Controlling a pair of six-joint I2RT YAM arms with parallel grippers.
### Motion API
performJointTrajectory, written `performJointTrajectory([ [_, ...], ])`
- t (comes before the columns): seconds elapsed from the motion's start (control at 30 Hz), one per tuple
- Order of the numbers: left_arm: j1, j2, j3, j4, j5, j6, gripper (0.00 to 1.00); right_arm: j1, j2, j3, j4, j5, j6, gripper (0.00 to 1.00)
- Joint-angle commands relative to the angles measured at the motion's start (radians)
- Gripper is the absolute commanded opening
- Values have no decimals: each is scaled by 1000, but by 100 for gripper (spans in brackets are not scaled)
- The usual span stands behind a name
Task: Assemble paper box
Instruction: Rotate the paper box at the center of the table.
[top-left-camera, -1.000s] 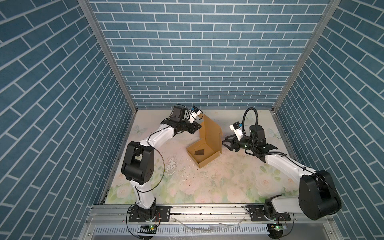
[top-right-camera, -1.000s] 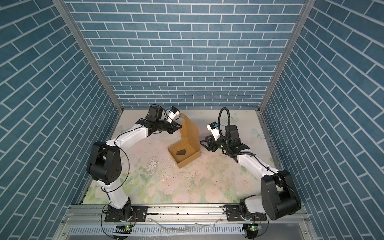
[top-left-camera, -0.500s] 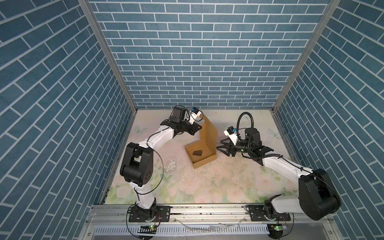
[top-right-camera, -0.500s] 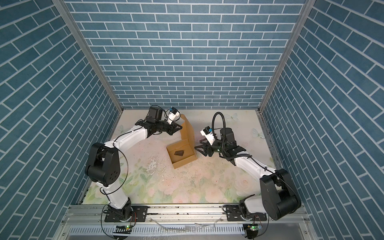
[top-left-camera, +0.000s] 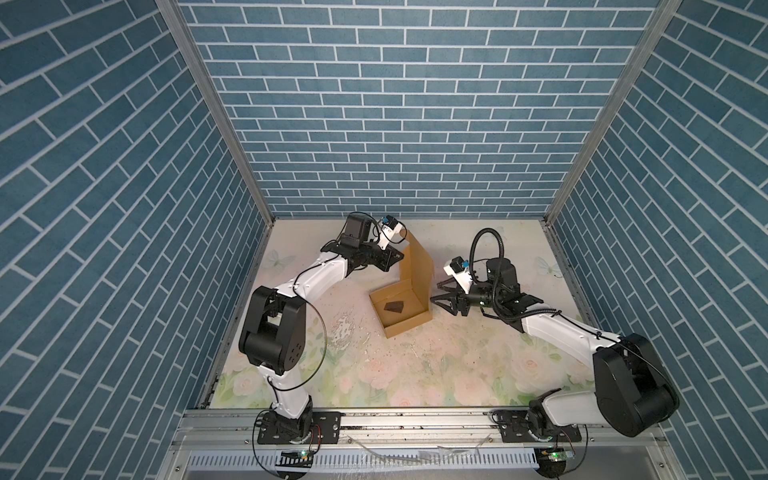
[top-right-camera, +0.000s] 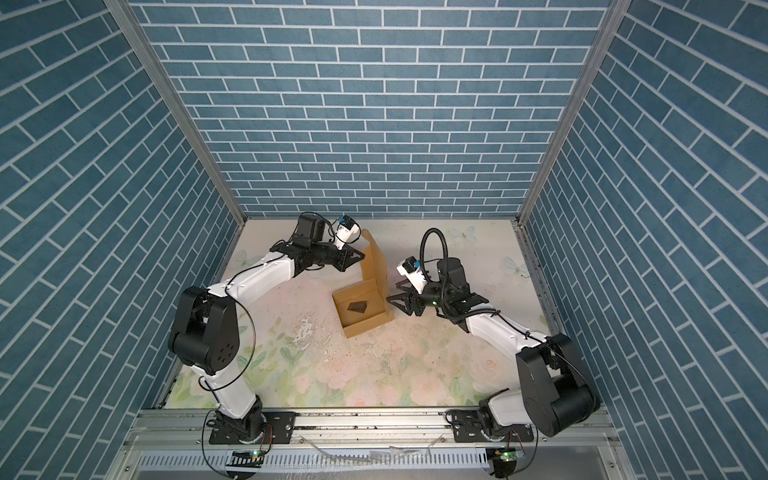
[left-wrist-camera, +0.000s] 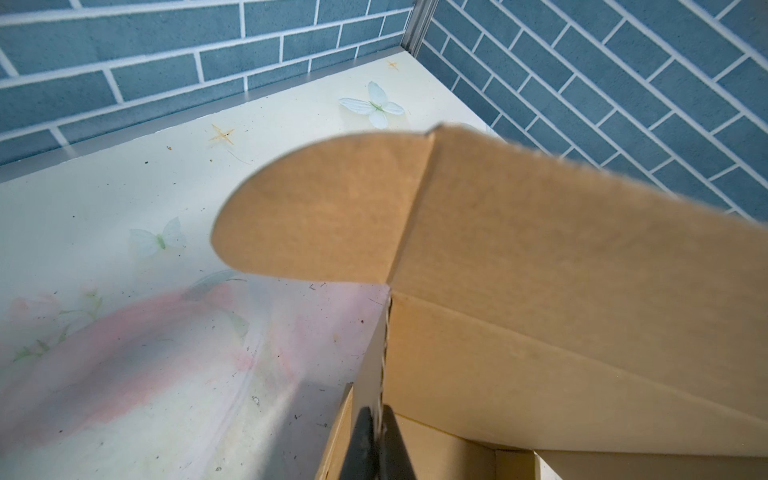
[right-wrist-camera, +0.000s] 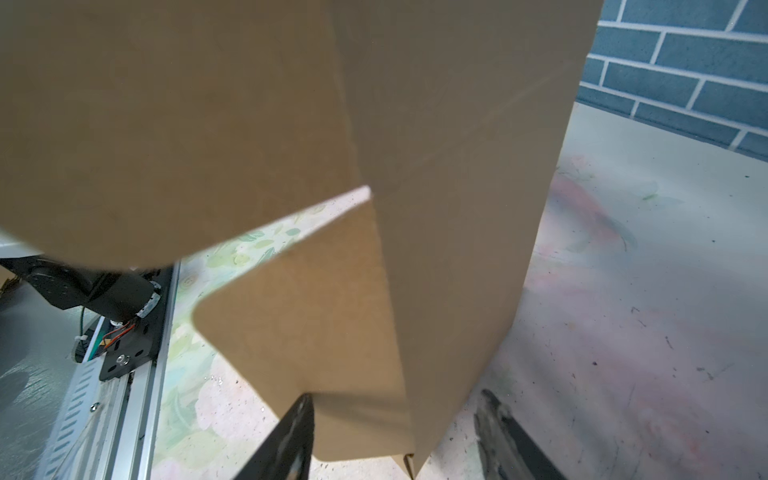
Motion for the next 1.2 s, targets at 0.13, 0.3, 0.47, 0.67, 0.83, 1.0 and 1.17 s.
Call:
performJointTrajectory([
  [0.13,-14,-34,-43,33,24,-28,6,22,61,28,97,59,-20,60],
  [0.3,-13,-38,-73,55,22,-36,6,38,75,19,144,102,-19,60],
  [0.47,-13,-38,-69,52,22,-34,6,39,16,8,54,34,-66,62],
  [0.67,-13,-33,-56,49,30,-36,5,39,-41,25,-101,-68,-112,63],
  [0.83,-15,-31,-57,55,30,-40,5,41,-28,17,-15,-51,-63,63],
  [1.0,-15,-34,-62,52,27,-35,6,46,-9,28,31,-53,-43,63],
  [1.17,-15,-39,-69,53,21,-32,5,56,16,58,2,-83,-50,63],
])
